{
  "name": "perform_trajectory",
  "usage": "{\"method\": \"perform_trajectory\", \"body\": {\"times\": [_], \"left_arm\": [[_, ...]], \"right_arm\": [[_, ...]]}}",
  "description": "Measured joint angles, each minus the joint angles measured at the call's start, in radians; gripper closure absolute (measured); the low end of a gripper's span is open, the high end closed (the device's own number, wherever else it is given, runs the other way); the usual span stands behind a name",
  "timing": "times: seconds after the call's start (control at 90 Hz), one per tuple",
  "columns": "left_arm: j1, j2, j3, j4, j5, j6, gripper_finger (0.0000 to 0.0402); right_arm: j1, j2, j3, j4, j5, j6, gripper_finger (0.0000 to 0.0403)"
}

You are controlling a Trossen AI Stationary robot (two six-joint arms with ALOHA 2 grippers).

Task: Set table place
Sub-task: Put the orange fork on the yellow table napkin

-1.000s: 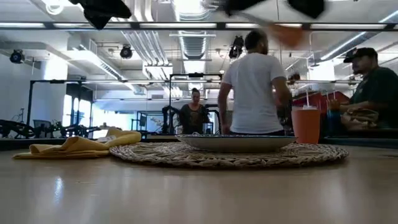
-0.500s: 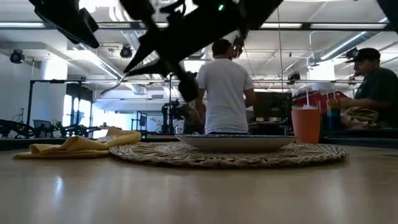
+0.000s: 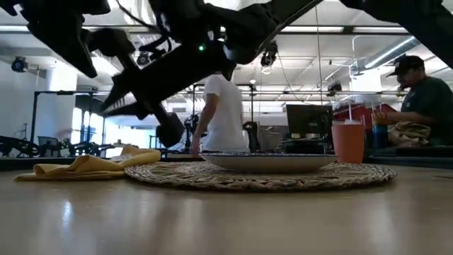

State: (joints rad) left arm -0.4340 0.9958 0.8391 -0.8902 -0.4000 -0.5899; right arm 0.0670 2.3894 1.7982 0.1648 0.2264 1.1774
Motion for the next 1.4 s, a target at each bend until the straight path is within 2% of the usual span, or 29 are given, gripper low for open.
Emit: {"method": "perform_trajectory", "body": {"times": [0.067, 0.7, 1.178, 1.4], "left_arm": [[-0.002, 0.0, 0.0, -0.001, 0.0, 0.0, 0.0382], [-0.002, 0.0, 0.0, -0.001, 0.0, 0.003, 0.0382], [-0.002, 0.0, 0.0, -0.001, 0.0, 0.004, 0.0382], [-0.002, 0.0, 0.0, -0.001, 0.0, 0.004, 0.0382]], "right_arm": [[-0.009, 0.004, 0.008, -0.048, 0.0, 0.002, 0.0403], [-0.029, 0.019, 0.007, -0.078, -0.019, 0.11, 0.0399], [-0.033, 0.018, 0.007, -0.076, -0.016, 0.102, 0.0295], [-0.032, -0.023, 0.007, -0.044, 0.009, -0.084, 0.0265]]}}
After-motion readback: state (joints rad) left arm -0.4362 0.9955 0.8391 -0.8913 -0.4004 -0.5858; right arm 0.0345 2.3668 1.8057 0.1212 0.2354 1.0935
